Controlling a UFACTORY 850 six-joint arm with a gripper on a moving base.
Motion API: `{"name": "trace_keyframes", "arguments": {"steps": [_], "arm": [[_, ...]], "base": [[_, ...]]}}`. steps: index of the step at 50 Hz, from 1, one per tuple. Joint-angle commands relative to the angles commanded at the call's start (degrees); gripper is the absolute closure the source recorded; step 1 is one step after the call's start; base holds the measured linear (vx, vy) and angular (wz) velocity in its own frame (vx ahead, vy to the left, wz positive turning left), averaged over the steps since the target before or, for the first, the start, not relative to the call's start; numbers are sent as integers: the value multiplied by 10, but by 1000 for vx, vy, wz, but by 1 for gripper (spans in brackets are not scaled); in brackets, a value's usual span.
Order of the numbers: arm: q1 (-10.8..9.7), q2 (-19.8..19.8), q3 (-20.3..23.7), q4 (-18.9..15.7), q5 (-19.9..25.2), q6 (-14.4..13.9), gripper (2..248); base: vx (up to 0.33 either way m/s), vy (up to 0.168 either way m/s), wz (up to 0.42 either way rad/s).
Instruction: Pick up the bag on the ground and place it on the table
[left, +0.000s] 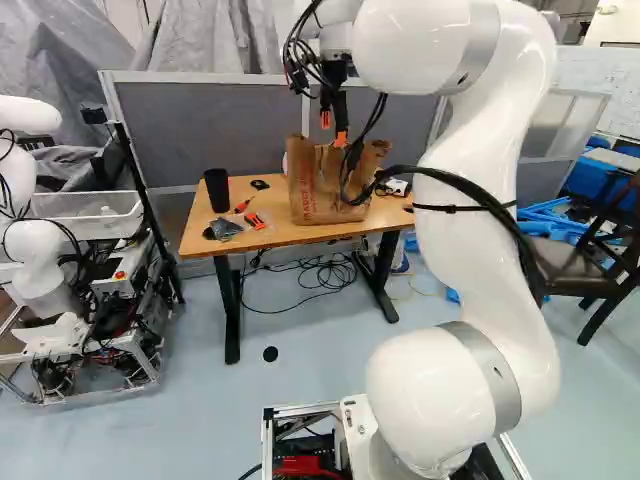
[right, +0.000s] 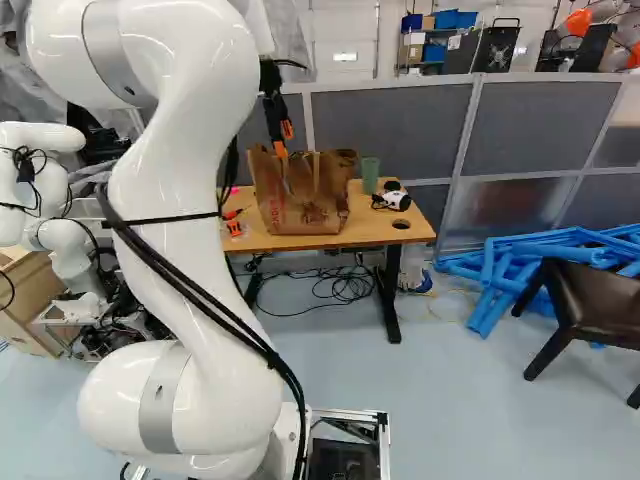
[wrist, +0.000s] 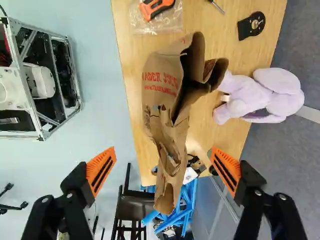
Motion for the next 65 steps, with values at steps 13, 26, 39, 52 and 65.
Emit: {"name": "trace_keyframes", "arguments": {"steps": [13,26,39,52,65], "arm": [[2,43,34,0,0,0,3],[5,76,71,0,0,0,3],[8,108,109,0,0,0,3],[11,139,146,0,0,0,3],[14,167,178,0,0,0,3]], "base": [[0,0,0],[0,0,0],[0,0,0],[0,0,0],[0,0,0]]}}
